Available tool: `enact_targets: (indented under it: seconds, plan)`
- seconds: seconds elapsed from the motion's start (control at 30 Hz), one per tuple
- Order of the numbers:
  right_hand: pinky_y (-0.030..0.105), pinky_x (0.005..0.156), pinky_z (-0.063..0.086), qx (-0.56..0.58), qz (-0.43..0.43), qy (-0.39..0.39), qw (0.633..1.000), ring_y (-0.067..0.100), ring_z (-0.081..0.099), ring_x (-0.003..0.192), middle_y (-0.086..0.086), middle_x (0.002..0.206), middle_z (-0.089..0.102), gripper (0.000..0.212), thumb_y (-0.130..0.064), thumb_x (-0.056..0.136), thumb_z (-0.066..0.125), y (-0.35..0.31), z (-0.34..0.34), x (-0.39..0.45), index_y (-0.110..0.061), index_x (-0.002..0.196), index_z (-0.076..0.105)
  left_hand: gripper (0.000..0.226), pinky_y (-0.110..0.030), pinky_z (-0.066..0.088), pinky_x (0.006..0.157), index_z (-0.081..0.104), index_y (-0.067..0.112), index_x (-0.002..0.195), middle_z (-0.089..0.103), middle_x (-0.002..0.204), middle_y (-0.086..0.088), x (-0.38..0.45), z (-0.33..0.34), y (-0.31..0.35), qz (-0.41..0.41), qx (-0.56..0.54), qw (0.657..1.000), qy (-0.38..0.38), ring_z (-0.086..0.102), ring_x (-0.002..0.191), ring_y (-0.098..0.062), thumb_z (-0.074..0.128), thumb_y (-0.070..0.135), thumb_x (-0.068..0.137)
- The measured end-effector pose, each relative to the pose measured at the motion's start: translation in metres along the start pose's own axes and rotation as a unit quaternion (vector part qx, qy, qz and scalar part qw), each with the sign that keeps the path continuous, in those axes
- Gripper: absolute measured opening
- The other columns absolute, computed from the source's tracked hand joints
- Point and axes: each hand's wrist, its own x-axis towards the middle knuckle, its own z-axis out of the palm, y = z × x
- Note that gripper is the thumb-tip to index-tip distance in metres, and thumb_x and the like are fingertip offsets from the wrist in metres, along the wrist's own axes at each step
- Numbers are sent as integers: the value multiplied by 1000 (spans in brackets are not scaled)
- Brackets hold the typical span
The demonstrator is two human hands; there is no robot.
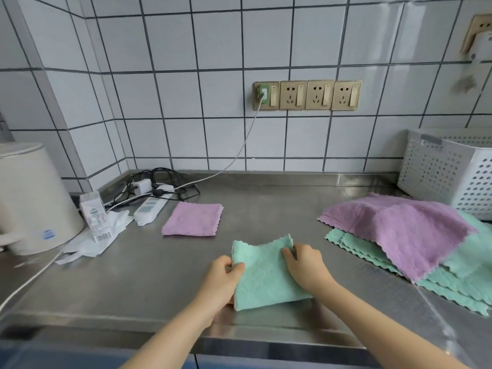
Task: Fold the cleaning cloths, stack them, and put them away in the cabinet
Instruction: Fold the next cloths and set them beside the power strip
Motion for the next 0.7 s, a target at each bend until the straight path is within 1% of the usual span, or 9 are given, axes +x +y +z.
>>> enact_targets:
  seconds: [0.07,0.2,0.33,0.4,0.43,0.5,0.6,0.63,0.7]
  plan:
    - [32,63,30,-21,-1,-7,1000,27,44,74,1,66,44,37,-27,100,36,0,3,5,-17,65,34,27,-31,34,58,40,14,70,40,59,2,3,2,-1,26,50,998,21,38,58,-18,52,26,91]
    - [34,65,33,-12,22,-11,1000,29,44,74,9,82,50,27,-26,101,31,-2,8,15,-10,81,39,28,-33,27,58,37,13,72,37,59,2,11,7,-2,44,116,990,70,33,57,-22,45,26,95]
    - [31,69,35,-40,58,-19,997,28,44,78,17,100,57,27,-24,101,31,-4,10,20,-4,100,50,21,-34,33,58,48,5,85,45,64,0,16,11,-2,43,149,983,93,42,61,-24,46,24,94]
    - [30,69,35,-61,77,-31,995,28,44,79,18,106,58,30,-22,100,33,-4,9,23,0,105,52,17,-35,39,60,49,7,89,49,68,0,15,12,0,46,155,982,102,48,65,-24,49,24,92]
    - [29,69,35,-61,89,-37,994,28,44,79,18,104,57,29,-22,100,34,-4,9,25,0,103,53,15,-35,43,62,50,9,91,51,70,0,14,12,0,43,155,981,105,51,68,-24,50,24,91]
    - [27,66,34,-40,117,-49,991,25,45,73,12,91,53,27,-27,98,41,-3,6,30,-4,88,51,15,-37,51,67,50,14,97,56,78,0,13,9,0,27,140,984,109,58,75,-23,54,25,89]
    - [25,50,31,-13,151,-60,987,15,41,57,2,70,43,40,-40,93,50,0,1,35,-12,66,38,31,-40,53,72,47,19,112,59,81,-1,8,3,-1,24,133,984,112,61,80,-22,59,27,84]
    - [25,49,30,-8,152,-57,987,14,41,56,2,68,42,43,-42,92,50,0,-1,34,-13,64,36,37,-39,52,71,44,21,117,60,81,0,6,1,-2,50,177,976,115,61,81,-23,59,27,84]
    - [27,57,36,-27,128,-27,991,21,46,64,5,75,48,42,-46,94,44,-5,-4,25,-10,72,40,46,-36,48,73,38,29,126,60,99,5,-1,-4,-2,148,307,932,122,59,94,-23,58,29,84]
